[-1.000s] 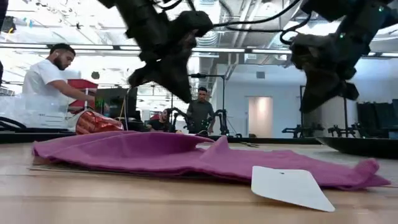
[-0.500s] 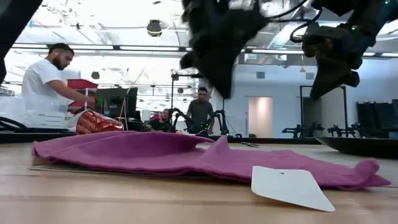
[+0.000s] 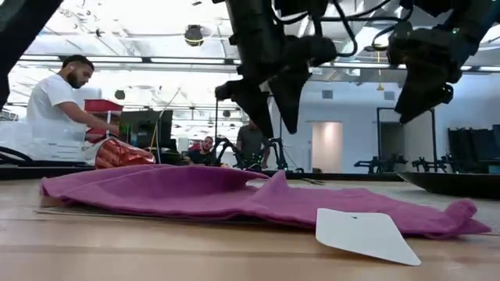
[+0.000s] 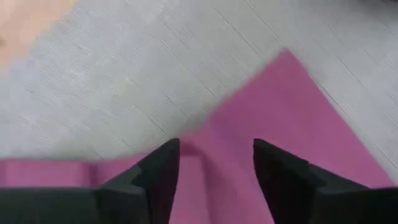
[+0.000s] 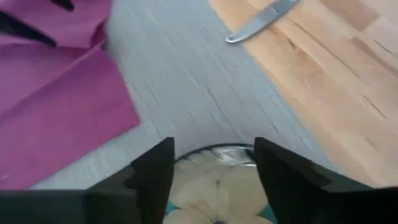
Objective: Set table place
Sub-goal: Fold the violet table napkin
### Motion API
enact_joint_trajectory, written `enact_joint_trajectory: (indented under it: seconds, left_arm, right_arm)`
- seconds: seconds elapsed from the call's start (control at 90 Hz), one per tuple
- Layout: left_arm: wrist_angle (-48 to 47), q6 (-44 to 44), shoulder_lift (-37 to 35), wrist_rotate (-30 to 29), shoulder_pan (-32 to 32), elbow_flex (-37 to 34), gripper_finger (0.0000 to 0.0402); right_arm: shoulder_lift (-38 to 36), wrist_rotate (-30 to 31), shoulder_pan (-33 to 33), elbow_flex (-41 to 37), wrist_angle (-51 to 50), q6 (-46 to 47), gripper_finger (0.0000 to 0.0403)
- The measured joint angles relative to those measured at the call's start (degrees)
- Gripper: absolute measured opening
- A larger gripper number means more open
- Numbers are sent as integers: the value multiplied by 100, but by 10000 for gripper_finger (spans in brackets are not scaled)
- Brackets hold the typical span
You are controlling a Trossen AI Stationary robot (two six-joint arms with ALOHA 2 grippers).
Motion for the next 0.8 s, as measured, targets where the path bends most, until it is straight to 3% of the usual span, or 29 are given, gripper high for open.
enact_joint_trajectory:
  seconds: [0.389,0.511,0.8]
  left_arm:
    - [-589,752,79,-61,-463,-7,112]
    - [-594,983,79,-443,-647,-7,99]
    - [-547,1272,79,-469,-720,-7,96]
  right_arm:
    - [-18,77,-297,-220,39,61,228]
    - [-13,290,-136,-592,842,397,228]
    - [145,641,-43,-1307,2524,751,228]
